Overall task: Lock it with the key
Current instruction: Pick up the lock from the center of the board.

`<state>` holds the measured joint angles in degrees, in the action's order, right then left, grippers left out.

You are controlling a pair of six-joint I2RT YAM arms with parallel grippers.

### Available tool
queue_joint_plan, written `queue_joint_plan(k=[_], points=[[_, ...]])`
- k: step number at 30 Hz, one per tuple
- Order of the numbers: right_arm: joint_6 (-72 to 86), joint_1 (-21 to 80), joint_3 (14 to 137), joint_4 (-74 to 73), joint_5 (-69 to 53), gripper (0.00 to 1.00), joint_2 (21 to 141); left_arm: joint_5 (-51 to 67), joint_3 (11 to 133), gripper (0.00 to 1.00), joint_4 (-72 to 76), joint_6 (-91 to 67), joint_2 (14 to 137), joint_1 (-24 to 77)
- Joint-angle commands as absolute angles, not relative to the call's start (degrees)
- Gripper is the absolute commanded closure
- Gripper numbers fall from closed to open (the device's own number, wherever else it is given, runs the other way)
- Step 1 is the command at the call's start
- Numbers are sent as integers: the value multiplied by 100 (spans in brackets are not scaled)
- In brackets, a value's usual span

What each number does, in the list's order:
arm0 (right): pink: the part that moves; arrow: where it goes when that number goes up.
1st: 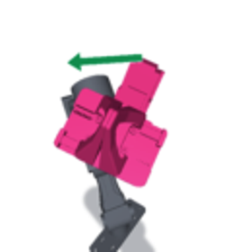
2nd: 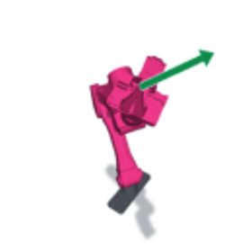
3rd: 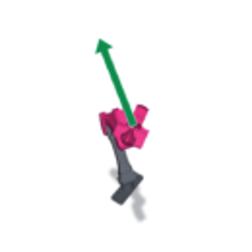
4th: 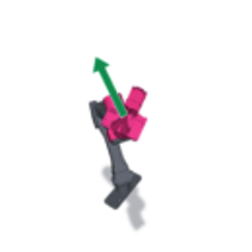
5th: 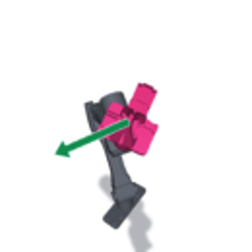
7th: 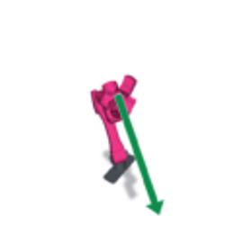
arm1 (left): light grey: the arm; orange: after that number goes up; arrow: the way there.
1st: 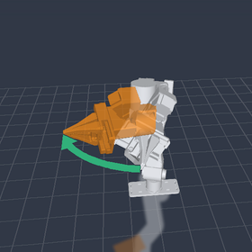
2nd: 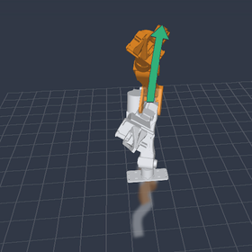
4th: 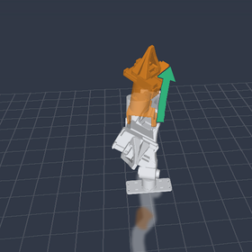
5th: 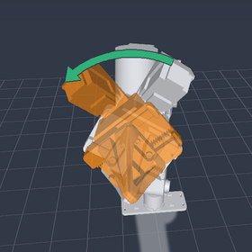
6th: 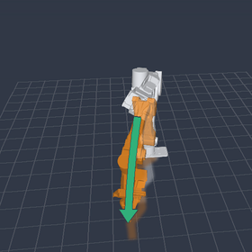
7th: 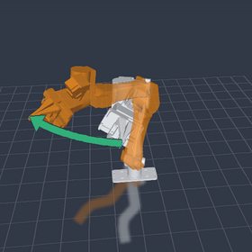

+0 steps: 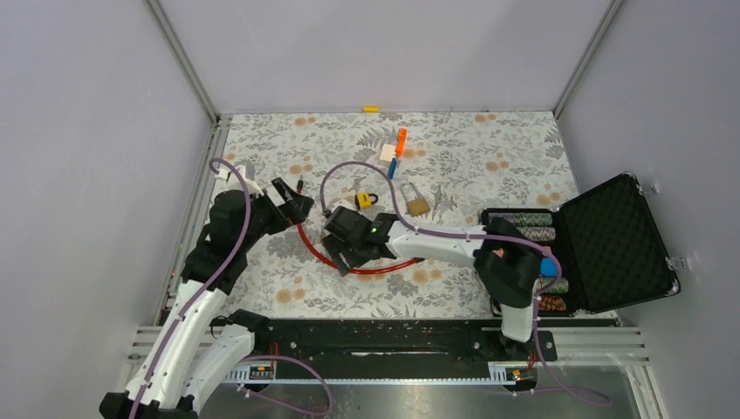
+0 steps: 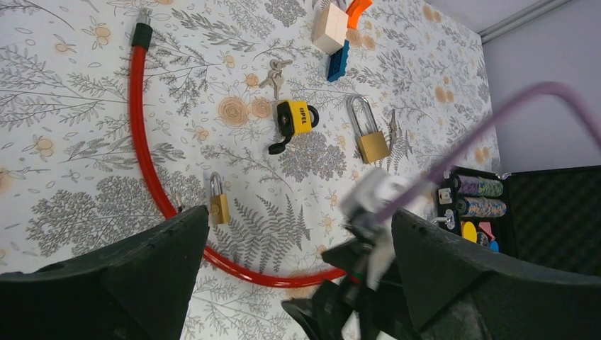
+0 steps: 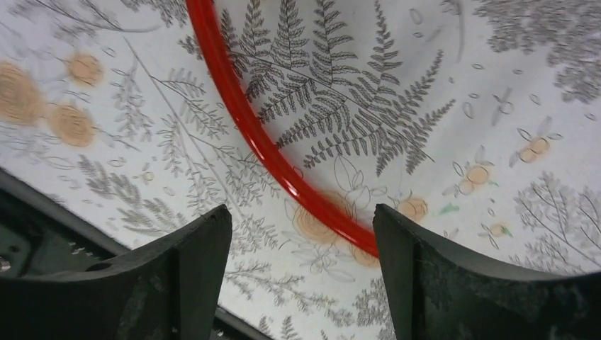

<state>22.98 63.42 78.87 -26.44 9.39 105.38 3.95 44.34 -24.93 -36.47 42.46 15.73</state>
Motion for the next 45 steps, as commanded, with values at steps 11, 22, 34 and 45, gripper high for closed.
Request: queue_joint_plan(k=[11,22,34,45], points=[[1611,6674,8928,-2264,683,26,12148,25,4899,1,-3427,-3113,3314,1572],[1657,6852,9196,-2400,1103,60,12568,-655,5513,1,-3796,-3089,3364,1573],[978,6838,9133,-1871,898,100,11647,-1052,6024,1,-3902,-3080,3073,1572],[1285,6586,9251,-1339,-222,100,10707,-1473,5642,1,-3923,-3551,2811,1571]])
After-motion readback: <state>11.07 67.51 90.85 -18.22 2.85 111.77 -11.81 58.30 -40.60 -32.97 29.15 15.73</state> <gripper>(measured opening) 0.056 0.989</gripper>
